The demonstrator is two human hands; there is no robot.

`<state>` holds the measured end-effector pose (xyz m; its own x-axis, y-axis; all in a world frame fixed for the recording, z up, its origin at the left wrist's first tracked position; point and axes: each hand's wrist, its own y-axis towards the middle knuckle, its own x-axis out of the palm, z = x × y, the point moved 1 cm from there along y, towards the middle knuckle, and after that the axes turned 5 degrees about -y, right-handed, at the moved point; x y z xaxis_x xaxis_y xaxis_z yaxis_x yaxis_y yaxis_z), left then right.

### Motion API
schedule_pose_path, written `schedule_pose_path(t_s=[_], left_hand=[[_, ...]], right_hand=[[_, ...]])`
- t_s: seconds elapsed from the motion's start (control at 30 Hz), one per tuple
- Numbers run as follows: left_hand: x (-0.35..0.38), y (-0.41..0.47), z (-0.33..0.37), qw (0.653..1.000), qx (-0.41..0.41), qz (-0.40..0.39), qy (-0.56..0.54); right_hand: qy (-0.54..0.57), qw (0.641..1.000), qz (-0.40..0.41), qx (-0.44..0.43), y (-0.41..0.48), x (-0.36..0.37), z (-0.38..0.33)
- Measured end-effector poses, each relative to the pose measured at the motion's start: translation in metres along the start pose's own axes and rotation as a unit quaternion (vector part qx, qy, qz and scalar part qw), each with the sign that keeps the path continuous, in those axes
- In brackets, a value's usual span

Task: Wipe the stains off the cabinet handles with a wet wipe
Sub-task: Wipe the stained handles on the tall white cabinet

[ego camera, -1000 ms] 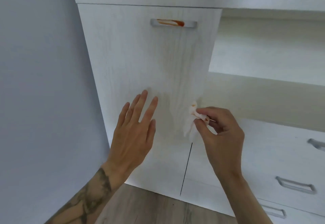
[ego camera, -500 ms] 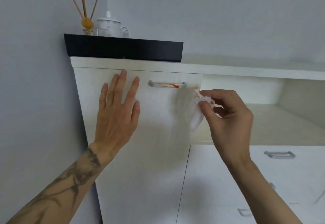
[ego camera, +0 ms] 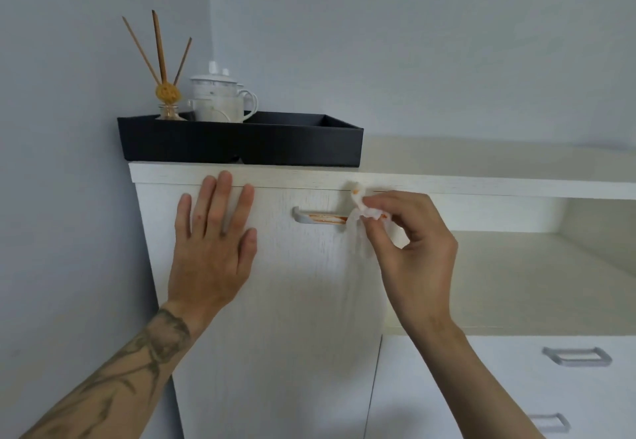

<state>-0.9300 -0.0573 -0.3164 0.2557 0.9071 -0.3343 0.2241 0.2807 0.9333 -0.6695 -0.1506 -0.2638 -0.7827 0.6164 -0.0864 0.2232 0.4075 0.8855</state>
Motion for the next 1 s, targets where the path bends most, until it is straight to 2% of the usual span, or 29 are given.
schedule_pose_path(t_s=[0.2,0.47,0.87,1.0], left_hand=[[0.012,0.0,-0.005,0.999,0.015,0.045,-0.004],[0.015,-0.002,-0.006,0.998,0.017,0.053,-0.009],[0.017,-0.003,-0.006,0.997,0.021,0.068,-0.007],[0.017,-0.003,-0.006,0.997,0.02,0.069,-0.005]], right_hand=[[-0.066,0.996,-0.006,-0.058,-0.005,0.0,0.024],[-0.118,0.984,-0.021,-0.135,-0.003,-0.002,0.036],[-0.115,0.972,-0.122,-0.166,0.021,0.003,0.022],[-0.133,0.974,-0.111,-0.143,0.022,-0.008,0.029]])
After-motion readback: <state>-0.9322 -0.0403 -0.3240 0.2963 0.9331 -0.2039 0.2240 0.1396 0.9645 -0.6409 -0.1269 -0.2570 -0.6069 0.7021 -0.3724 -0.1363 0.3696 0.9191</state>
